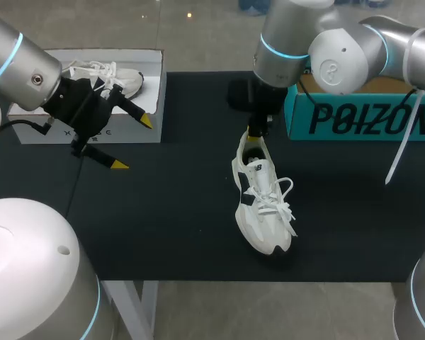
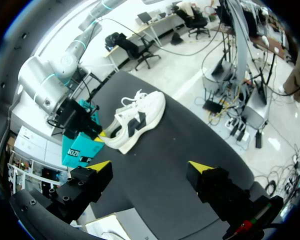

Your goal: Take the shoe out of the shoebox, open the shoe tongue, remove and reinsert the insole, then place the shoe into the shoebox

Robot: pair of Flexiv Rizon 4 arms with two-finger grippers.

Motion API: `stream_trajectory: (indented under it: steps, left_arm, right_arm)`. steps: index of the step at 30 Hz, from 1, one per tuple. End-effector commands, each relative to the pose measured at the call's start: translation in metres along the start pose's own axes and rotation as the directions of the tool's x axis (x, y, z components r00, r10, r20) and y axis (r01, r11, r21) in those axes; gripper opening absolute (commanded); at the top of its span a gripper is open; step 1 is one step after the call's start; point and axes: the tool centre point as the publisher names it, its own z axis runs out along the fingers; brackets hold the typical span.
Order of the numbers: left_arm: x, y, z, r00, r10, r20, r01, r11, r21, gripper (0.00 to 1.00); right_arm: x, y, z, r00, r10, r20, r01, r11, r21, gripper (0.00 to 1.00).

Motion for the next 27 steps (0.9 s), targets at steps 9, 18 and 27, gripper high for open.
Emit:
stream_trajectory:
  steps: [9, 18, 27]
  left_arm:
    - [0.000, -0.001, 0.000, 1.000, 0.000, -0.003, 0.000, 1.000, -0.004, 1.00]
    - [0.000, -0.001, 0.000, 1.000, 0.000, -0.003, 0.000, 1.000, -0.004, 1.00]
    - [0.000, -0.001, 0.000, 1.000, 0.000, -0.003, 0.000, 1.000, -0.004, 1.00]
  right_arm:
    - [-0.041, 0.001, -0.124, 0.997, -0.001, 0.075, -0.002, 0.999, 0.038, 0.00]
    - [-0.095, -0.046, -0.192, 0.985, 0.104, 0.140, -0.107, 0.994, 0.012, 0.00]
    - [-0.132, -0.095, -0.226, 0.968, 0.199, 0.149, -0.200, 0.980, -0.013, 0.00]
